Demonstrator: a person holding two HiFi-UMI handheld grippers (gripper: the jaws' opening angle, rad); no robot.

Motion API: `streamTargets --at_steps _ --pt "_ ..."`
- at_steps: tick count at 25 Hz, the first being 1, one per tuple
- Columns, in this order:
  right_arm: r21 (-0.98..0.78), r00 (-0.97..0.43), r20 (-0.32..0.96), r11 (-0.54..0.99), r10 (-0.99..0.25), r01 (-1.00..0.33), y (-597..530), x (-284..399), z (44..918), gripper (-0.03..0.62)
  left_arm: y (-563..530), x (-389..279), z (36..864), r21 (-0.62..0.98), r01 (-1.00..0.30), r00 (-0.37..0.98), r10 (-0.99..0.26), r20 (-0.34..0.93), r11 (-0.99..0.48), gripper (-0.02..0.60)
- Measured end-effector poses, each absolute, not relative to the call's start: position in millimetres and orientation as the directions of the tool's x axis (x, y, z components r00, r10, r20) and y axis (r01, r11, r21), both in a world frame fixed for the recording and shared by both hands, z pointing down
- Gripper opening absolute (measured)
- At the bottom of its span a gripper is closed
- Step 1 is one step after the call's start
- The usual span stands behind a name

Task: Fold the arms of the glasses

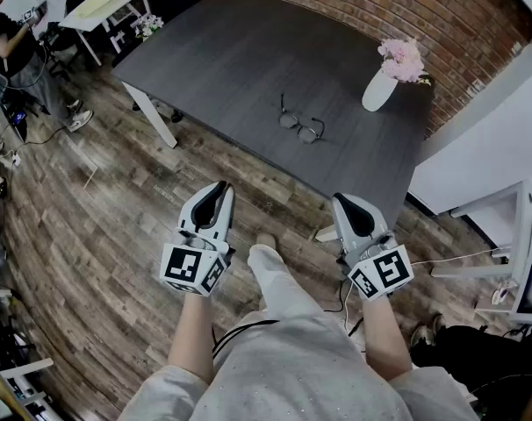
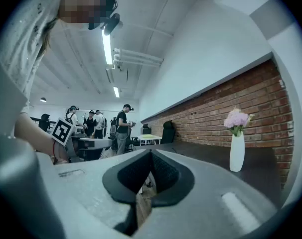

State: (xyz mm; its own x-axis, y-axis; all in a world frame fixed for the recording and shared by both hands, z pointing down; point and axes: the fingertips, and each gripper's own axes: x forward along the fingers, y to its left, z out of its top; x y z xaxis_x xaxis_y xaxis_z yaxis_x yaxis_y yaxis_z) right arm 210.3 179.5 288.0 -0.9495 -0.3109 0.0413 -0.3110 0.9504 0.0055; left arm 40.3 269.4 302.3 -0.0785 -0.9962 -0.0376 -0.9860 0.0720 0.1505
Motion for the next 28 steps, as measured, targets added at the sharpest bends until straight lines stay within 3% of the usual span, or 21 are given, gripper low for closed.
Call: streamTargets --at_steps 17,28 --pt "-0.034 -0.913 0.088 0.915 -0.397 -0.401 87.6 151.9 325.6 0.003 174.5 -24.1 322.2 0.167 -0.986 0.0 -1.0 0.002 0.0 0.037" --pt "-0.054 -0.878 0.175 0.886 -0.446 -0.461 25.9 116.9 365.2 0.077 95.0 -42.0 352.1 0.195 -0.972 0.152 -0.986 0.073 -0.135 0.037"
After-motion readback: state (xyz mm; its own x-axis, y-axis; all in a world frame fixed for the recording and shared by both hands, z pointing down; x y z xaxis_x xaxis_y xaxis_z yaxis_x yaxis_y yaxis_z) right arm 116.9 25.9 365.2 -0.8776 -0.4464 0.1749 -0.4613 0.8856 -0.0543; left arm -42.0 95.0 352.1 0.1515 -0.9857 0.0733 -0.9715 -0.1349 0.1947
